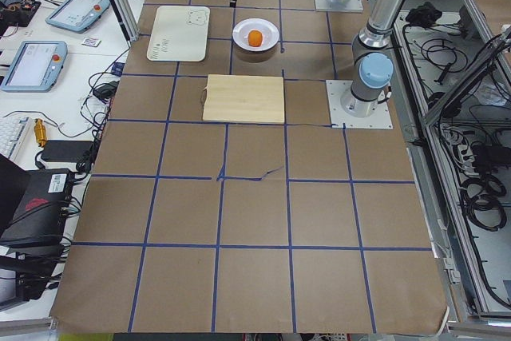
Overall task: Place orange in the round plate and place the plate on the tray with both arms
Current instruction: 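Raise the left gripper away from the plate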
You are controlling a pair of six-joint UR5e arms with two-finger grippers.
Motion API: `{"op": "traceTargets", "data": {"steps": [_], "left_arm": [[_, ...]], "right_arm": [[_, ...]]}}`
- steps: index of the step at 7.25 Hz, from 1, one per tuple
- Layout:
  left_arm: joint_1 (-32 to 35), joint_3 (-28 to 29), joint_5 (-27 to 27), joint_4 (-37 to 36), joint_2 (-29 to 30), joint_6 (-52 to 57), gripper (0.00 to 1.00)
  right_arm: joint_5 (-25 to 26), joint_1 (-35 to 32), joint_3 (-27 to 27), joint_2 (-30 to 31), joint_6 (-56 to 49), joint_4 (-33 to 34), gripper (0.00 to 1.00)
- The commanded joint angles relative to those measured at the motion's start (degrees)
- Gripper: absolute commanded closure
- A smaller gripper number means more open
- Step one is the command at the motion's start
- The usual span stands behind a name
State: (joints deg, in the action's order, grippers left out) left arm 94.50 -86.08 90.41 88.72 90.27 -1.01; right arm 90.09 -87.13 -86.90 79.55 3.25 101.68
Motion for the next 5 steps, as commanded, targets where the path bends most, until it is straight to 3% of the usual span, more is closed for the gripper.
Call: {"op": "traceTargets", "data": {"steps": [1,4,5], "left_arm": [[0.1,-3.3,1.1,-1.0,-2.6,0.1,0.00],[-0.2,-3.3,1.2,-0.8,-2.6,0.1,0.00],[-0.2,-3.3,1.2,-0.8,-2.6,0.1,0.00]], "right_arm": [[0.1,-0.1,0.0,0.0,-4.8,3.4,0.00],[-0.4,-0.5,-0.6,-0.1,-9.0,2.5,0.00],[0.3,-0.2,-4.1,-0.6,-8.8,3.4,0.00]]}}
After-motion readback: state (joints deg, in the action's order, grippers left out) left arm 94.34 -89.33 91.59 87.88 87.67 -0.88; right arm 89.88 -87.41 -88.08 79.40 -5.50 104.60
